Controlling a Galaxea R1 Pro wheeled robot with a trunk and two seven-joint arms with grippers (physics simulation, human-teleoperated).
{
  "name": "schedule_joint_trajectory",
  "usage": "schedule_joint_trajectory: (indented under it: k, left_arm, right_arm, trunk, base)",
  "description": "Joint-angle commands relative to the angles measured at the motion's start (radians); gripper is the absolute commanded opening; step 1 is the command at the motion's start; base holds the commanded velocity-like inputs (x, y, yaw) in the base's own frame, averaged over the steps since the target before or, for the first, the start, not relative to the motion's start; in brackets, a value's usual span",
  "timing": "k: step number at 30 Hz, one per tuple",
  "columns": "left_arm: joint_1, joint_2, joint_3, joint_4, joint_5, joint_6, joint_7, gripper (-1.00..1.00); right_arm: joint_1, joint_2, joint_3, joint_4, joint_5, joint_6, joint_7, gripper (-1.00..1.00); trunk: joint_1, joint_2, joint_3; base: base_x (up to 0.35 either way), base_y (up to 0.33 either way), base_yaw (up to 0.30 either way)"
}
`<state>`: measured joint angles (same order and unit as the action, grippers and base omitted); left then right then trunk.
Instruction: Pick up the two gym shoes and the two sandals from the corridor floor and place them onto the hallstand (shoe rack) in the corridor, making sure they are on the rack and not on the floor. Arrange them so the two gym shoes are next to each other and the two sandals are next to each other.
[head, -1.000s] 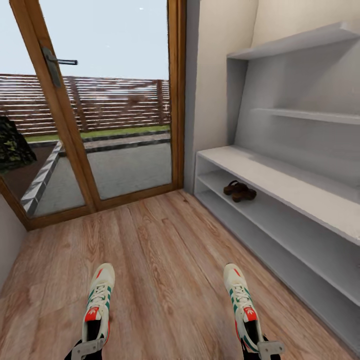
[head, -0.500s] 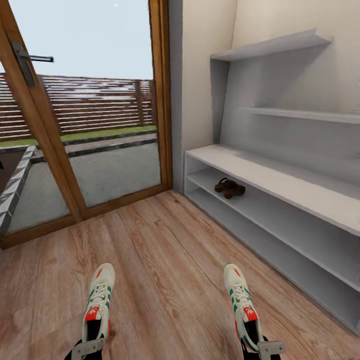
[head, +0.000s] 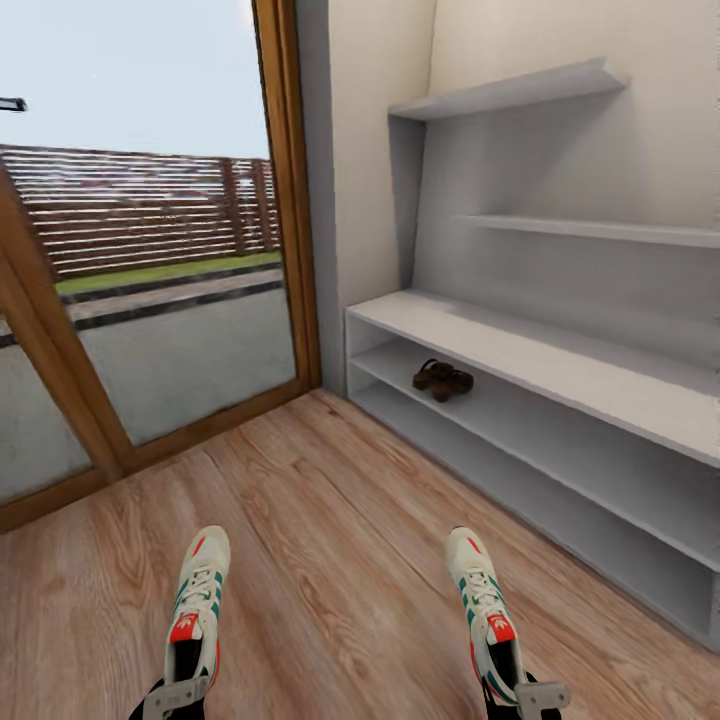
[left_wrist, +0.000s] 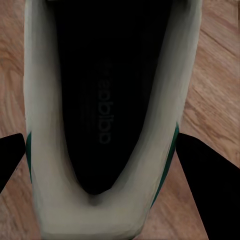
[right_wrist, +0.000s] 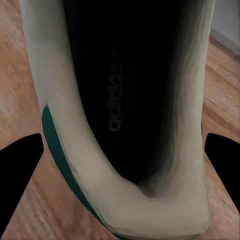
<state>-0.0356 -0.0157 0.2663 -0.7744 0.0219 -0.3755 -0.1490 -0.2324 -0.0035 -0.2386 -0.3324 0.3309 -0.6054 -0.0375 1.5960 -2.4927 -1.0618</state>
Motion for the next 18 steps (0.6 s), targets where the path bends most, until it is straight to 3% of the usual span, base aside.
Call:
schedule_joint_trajectory:
  k: [1,8,18]
  left_arm:
    - [-0.001,-0.001,0.005,0.001,0.003,-0.002,-0.011,-1.0]
    - [-0.001,-0.001,0.005,0.001,0.003,-0.002,-0.011,-1.0]
    - [0.0,-0.001,0.005,0.001,0.003,-0.002,-0.011,-1.0]
  right_arm:
    - [-0.001,0.0,-0.005,0.001,0.011,-0.004,-0.004,-1.0]
    - [-0.001,0.0,-0.005,0.001,0.011,-0.004,-0.004,-1.0]
    - [-0.002,0.0,-0.005,0.001,0.011,-0.004,-0.004,-1.0]
  trunk:
    - [0.0,0.0,-0.001]
    - [0.0,0.0,-0.001]
    - [0.0,0.0,-0.001]
  base:
    - [0.235,0.272,-0.263]
    - [0.197,0.225,-0.263]
    - [0.036,0.038,-0.262]
